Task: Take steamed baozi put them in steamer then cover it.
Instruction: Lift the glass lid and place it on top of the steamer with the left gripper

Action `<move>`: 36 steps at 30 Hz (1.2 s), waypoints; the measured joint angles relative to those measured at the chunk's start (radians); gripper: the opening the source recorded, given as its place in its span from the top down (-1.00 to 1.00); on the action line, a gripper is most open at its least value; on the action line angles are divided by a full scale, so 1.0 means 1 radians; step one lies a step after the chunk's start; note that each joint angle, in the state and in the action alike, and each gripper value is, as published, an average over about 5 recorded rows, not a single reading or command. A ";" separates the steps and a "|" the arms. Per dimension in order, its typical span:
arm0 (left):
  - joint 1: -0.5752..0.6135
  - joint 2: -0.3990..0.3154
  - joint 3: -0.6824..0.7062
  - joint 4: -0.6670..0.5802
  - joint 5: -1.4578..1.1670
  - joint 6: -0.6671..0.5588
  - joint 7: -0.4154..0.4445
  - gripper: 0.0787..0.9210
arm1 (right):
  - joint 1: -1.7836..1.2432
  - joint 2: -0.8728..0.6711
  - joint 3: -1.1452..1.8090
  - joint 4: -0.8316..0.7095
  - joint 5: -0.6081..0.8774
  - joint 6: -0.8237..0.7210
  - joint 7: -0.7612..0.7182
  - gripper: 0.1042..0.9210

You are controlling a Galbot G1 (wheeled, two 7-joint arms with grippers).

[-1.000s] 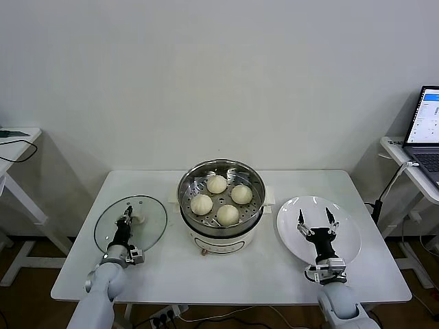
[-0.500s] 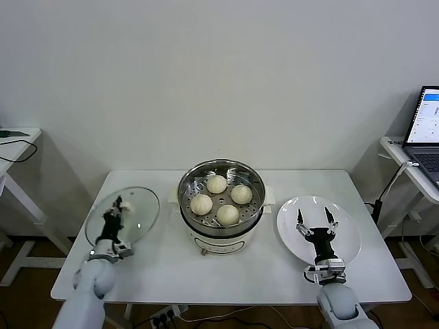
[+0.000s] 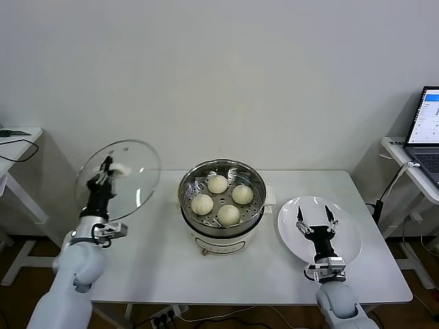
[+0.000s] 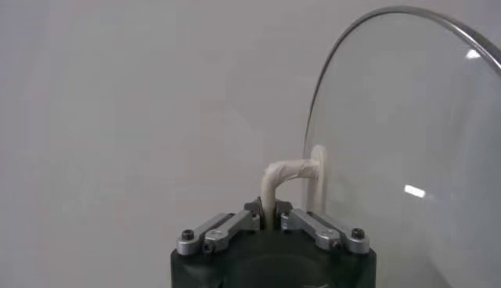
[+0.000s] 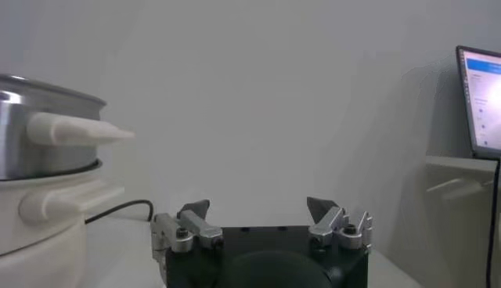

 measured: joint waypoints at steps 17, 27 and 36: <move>-0.144 -0.175 0.441 -0.129 0.217 0.274 0.226 0.72 | -0.036 0.000 0.048 0.013 0.034 -0.005 0.002 -0.76; -0.192 -0.296 0.515 -0.031 0.436 0.323 0.380 0.72 | -0.048 0.005 0.070 0.011 0.032 -0.003 0.001 -0.76; -0.203 -0.375 0.526 0.051 0.536 0.335 0.435 0.72 | -0.049 0.008 0.081 -0.004 0.033 0.002 -0.004 -0.76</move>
